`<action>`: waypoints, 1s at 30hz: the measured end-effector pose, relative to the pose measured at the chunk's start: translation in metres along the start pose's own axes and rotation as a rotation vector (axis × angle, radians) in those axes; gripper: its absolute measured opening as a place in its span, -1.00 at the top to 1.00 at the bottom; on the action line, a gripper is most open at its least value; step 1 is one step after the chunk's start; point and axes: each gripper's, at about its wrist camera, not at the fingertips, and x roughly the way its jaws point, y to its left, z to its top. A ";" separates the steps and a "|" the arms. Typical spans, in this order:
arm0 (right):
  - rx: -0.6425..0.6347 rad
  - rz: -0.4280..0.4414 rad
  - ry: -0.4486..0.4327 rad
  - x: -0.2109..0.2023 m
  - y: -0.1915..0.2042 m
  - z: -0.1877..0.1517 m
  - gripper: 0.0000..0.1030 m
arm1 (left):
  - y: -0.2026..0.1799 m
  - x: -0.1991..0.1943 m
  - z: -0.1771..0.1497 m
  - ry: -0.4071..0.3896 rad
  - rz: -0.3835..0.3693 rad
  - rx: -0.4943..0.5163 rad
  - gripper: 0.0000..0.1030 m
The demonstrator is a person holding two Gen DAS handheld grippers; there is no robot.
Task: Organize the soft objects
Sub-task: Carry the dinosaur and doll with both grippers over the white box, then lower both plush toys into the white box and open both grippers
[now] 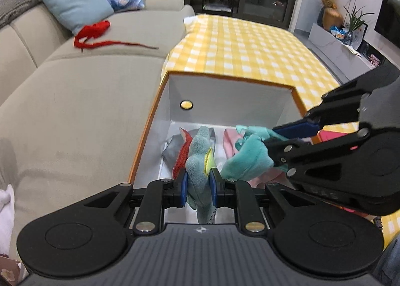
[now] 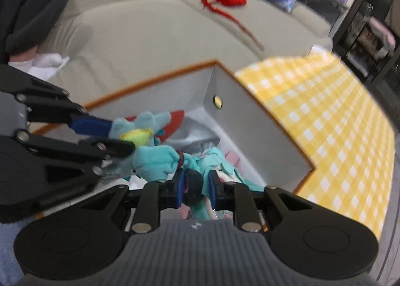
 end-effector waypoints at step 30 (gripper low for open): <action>0.030 0.018 0.076 0.003 0.009 -0.022 0.01 | 0.007 0.025 0.004 0.107 0.000 -0.049 0.19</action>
